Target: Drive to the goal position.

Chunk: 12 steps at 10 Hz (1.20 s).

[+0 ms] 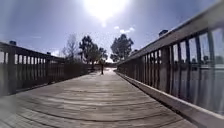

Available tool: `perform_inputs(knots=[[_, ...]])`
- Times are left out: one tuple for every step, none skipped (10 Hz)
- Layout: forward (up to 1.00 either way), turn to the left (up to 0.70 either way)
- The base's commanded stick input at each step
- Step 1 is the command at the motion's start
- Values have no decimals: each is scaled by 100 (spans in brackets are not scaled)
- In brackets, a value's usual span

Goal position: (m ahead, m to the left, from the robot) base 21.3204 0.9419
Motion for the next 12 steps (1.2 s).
perform_inputs(knots=[[70, 0], [70, 0], [70, 0], [70, 0], [70, 0], [70, 0], [70, 0], [70, 0], [70, 0], [70, 0], [70, 0], [70, 0]])
